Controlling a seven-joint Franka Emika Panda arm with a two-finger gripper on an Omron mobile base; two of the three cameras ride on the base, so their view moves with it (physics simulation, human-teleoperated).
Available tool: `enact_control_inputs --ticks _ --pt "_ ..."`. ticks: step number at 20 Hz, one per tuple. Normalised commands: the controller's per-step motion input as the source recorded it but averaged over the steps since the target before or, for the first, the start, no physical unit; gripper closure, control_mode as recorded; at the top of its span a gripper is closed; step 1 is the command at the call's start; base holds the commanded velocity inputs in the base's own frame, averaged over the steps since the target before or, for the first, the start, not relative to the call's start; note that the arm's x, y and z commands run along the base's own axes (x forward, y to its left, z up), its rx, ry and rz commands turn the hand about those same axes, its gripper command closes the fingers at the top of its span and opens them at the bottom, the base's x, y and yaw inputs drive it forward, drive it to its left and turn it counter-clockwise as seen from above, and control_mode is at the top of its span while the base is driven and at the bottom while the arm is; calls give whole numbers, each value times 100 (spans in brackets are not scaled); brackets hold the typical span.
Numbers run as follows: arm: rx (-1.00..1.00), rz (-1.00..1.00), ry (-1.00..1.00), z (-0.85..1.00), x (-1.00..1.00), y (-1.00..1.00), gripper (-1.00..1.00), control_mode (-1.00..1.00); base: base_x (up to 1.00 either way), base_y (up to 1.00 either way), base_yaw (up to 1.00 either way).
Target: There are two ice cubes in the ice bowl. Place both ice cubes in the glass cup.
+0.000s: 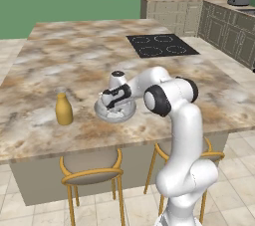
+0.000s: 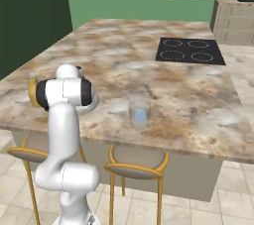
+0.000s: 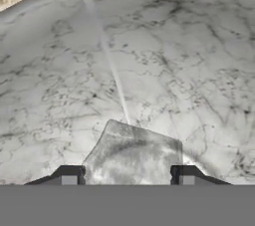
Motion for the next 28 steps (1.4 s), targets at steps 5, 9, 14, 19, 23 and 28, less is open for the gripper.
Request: enact_control_inputs --ticks 5,9,14,19,23,28 --pt "0 0 -27 63 -19 -1 100 -100 0 0 0" --pt "0 0 -39 100 -74 -31 100 -100 0 0 0" --pt "0 -2 -29 94 -100 -78 100 -100 0 0 0" --pt "4 -6 -9 83 -88 -100 100 -100 0 0 0" --pt "3 -19 0 100 -35 -71 100 -100 0 0 0" --pt "-4 -13 0 71 -23 -64 100 -100 0 0 0"
